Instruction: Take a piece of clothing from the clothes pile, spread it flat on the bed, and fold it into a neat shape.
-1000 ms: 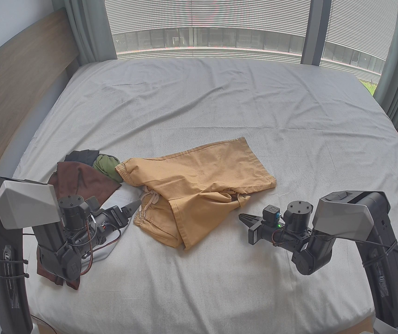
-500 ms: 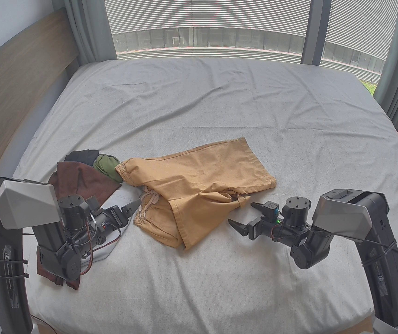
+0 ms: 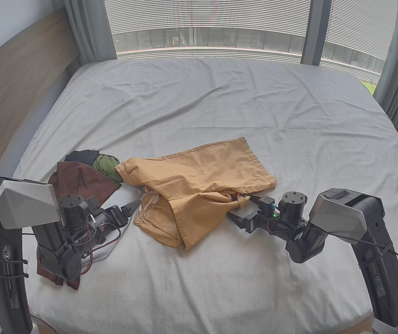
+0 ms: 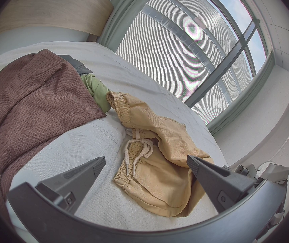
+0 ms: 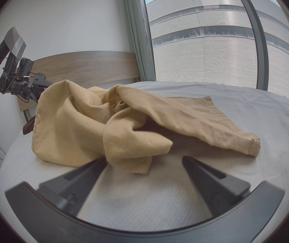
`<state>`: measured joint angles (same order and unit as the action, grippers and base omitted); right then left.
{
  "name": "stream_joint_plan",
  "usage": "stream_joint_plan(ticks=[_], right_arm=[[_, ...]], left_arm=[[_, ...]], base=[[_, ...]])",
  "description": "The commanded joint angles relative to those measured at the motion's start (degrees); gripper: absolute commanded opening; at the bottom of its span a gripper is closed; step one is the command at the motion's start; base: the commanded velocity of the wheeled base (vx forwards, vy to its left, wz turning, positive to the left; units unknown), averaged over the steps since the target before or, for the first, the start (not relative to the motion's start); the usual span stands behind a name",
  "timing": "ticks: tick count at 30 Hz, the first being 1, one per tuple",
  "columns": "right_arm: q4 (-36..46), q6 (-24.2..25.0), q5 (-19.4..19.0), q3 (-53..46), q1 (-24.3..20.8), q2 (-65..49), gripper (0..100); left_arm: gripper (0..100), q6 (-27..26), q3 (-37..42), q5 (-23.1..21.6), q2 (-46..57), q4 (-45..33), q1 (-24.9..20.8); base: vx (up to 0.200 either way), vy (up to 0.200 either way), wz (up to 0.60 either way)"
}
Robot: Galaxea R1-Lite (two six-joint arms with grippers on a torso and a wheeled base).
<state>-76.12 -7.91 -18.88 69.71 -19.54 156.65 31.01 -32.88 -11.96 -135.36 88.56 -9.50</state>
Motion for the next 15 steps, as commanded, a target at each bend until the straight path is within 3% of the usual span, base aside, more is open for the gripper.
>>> stream_joint_plan(ticks=[1, 15], right_arm=[[-0.1, -0.1, 0.0, 0.8, -0.1, 0.4, 0], [-1.0, -1.8, -0.1, -0.1, -0.2, -0.2, 0]], left_arm=[[100, 0.0, 0.0, 0.0, 0.0, 0.0, -0.1], [100, 0.0, 0.0, 0.0, 0.0, 0.0, -0.2]], base=[[0.000, 0.000, 0.00], [0.000, 0.000, 0.00]])
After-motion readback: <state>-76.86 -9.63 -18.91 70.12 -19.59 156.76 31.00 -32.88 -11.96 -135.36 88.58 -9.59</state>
